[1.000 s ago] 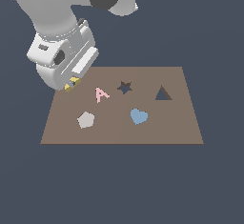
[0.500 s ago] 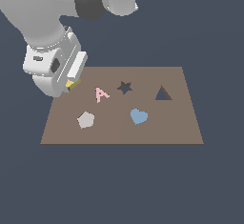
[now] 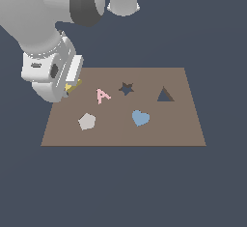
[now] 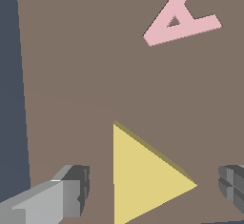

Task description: Insert a designated object into the corresponding slot on a board.

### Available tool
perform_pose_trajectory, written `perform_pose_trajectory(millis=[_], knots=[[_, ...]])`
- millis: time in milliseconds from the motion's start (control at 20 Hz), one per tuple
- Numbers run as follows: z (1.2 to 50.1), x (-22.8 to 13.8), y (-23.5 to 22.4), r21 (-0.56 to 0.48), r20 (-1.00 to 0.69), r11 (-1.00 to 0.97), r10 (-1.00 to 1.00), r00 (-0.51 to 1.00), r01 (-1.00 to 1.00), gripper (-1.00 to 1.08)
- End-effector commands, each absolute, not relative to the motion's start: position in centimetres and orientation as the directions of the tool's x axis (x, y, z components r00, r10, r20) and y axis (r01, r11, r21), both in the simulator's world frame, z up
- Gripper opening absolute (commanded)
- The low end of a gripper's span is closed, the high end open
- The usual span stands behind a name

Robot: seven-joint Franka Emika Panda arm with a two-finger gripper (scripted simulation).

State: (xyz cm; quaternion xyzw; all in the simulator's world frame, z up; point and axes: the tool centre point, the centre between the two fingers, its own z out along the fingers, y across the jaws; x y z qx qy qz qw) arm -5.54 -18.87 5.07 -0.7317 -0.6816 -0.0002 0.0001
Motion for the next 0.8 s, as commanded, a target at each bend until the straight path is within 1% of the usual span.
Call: perform_pose_trajectory(millis=[0,200,650,700,750], knots=[[5.0,-5.4,-19.0,0.000,0.000,-0.060,0.998,0.060,0.998,1.00],[4.9,-5.5,-19.0,0.000,0.000,-0.064,0.998,0.064,0.998,1.00],[3.0,-5.4,-18.9,0.000,0.000,-0.059,0.998,0.059,0.998,1.00],[3.0,-5.4,-18.9,0.000,0.000,-0.059,0.998,0.059,0.998,-1.00],[3.0,-5.4,-18.9,0.000,0.000,-0.059,0.998,0.059,0.998,-1.00]])
